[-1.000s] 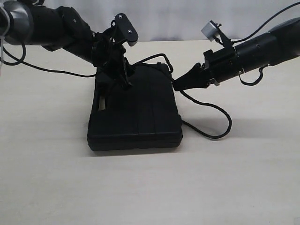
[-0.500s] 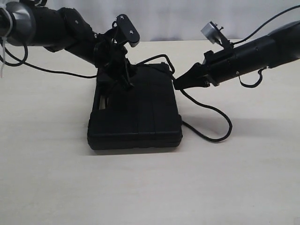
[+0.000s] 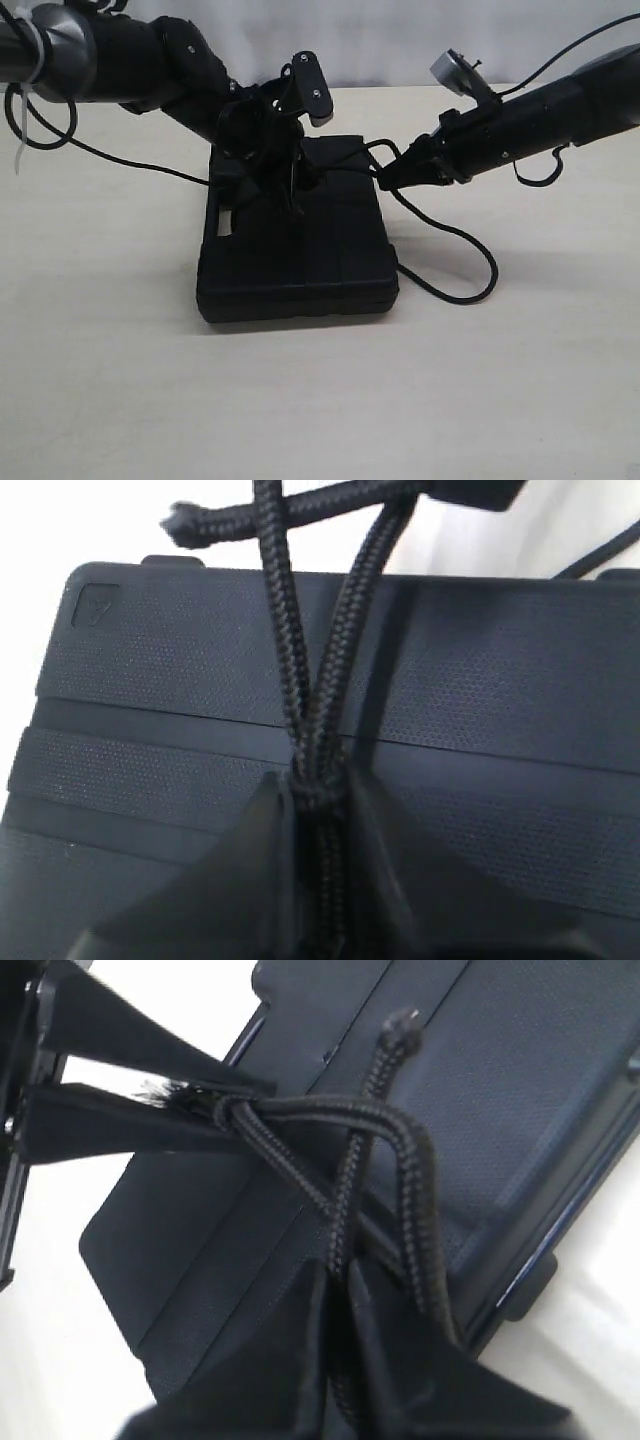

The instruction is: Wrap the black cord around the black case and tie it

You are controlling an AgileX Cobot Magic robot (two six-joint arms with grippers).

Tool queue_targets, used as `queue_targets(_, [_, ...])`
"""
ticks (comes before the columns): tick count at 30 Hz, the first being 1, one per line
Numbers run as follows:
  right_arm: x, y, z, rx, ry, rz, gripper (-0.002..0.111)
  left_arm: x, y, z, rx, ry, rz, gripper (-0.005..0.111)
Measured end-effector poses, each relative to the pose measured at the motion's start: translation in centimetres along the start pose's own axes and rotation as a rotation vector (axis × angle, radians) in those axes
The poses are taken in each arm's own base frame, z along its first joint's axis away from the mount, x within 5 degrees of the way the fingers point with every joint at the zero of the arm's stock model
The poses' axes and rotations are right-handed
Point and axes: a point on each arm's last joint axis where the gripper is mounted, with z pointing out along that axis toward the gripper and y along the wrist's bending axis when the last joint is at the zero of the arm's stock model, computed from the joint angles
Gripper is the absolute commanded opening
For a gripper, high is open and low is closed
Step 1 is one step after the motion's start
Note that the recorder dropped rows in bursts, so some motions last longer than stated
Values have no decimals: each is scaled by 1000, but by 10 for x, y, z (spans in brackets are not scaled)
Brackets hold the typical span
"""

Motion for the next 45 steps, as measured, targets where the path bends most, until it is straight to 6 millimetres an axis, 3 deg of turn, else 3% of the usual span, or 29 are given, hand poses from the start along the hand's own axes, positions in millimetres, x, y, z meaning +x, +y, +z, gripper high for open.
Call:
queue_targets(6, [-1,-2,0,17,-10,8,4,0,-1,-1,13,3,15,0])
queue_targets(11, [-4,-7,0,73,-44,52,4,-1,-16,0,130,23,116,0])
queue_targets(20, [-10,-3,-1,31,-115,108,5,-2,-21,1,170,27,164,0])
queue_targets(30, [-11,0,-1,-7,-116,116,47,-3,-20,1,158,24,177,0])
queue_targets(34, [-10,4,-1,-46,-102,114,47,4,-21,13,168,38,178,0])
queue_targets(45, [-23,8,-9,-37,-47,34,47,4,-21,14,168,37,187,0])
